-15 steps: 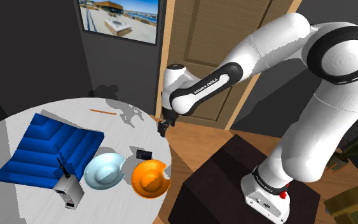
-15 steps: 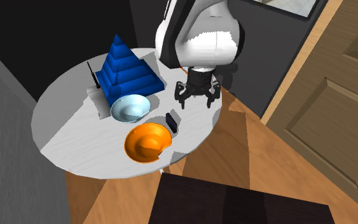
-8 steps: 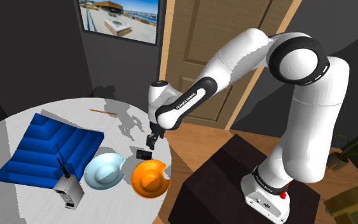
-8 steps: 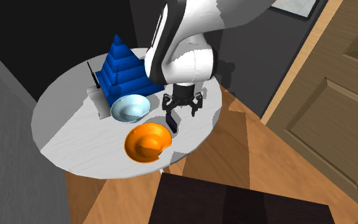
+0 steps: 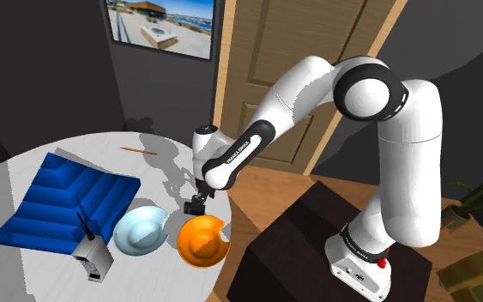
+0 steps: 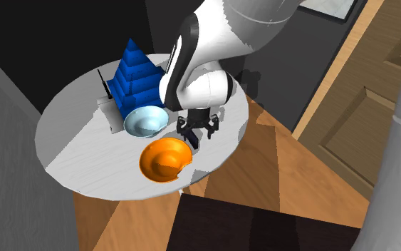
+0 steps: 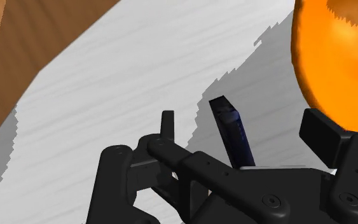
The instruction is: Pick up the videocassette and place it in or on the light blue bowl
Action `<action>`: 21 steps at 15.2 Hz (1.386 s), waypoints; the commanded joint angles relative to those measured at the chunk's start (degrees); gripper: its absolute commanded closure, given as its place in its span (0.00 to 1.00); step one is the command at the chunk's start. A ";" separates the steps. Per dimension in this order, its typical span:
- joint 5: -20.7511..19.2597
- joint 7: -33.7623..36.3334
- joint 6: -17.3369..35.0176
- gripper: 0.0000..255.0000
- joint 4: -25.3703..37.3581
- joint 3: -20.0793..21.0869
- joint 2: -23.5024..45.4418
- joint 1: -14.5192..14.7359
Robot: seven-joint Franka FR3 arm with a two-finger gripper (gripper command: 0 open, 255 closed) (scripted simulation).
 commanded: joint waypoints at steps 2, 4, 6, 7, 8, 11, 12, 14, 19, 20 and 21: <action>-0.41 0.35 2.08 0.00 0.43 -0.39 2.51 0.55; -0.39 0.34 2.08 0.00 0.43 -0.41 2.51 0.57; -0.38 0.33 2.08 0.00 0.43 -0.42 2.51 0.59; -0.37 0.33 2.08 0.00 0.43 -0.43 2.51 0.59; -0.37 0.32 2.08 0.00 0.43 -0.43 2.50 0.59; -0.34 0.38 2.07 1.00 0.32 -0.40 2.38 0.64; -0.37 0.36 2.09 1.00 0.48 -0.44 2.57 0.64; -0.37 0.35 2.08 1.00 0.50 -0.44 2.57 0.63; -0.37 0.33 2.07 1.00 0.53 -0.44 2.59 0.62; -0.36 0.32 2.08 1.00 0.43 -0.43 2.50 0.60; -0.25 0.29 1.58 1.00 0.18 -0.30 1.76 0.49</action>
